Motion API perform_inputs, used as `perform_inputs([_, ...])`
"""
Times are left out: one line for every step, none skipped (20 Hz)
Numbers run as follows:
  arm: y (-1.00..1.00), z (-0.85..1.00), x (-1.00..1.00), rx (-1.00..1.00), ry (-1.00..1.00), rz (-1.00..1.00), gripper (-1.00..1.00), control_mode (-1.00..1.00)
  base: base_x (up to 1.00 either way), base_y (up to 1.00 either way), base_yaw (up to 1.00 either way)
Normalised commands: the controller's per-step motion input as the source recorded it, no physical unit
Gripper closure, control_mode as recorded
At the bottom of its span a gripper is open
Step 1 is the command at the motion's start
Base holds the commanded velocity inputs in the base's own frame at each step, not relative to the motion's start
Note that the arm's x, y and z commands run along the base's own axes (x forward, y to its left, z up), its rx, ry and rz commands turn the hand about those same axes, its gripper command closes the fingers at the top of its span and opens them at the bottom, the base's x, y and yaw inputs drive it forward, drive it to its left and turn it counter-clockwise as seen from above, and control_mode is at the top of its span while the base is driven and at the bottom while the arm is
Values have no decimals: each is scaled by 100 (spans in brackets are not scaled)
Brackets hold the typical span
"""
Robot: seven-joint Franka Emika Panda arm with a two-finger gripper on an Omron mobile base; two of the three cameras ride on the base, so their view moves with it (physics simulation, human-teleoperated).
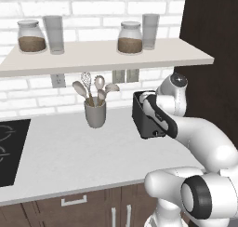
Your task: Start the toaster. Once the lever pops up, take the bread to the plate on the dining counter.
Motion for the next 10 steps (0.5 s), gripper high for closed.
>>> perform_inputs([0, 0, 0, 0, 0, 0, -100, -100, 0, 0, 0])
perform_inputs([0, 0, 0, 0, 0, 0, -100, -100, 0, 0, 0])
perform_inputs([0, 0, 0, 0, 0, 0, -100, -100, 0, 0, 0])
perform_inputs([0, 0, 0, 0, 0, 0, -100, -100, 0, 0, 0])
perform_inputs([0, 0, 0, 0, 0, 0, -100, -100, 0, 0, 0])
perform_inputs([0, 0, 0, 0, 0, 0, -100, -100, 0, 0, 0])
perform_inputs([0, 0, 0, 0, 0, 0, -100, -100, 0, 0, 0])
perform_inputs([0, 0, 0, 0, 0, 0, -100, -100, 0, 0, 0])
perform_inputs([0, 0, 0, 0, 0, 0, -100, -100, 0, 0, 0])
perform_inputs([0, 0, 0, 0, 0, 0, -100, -100, 0, 0, 0])
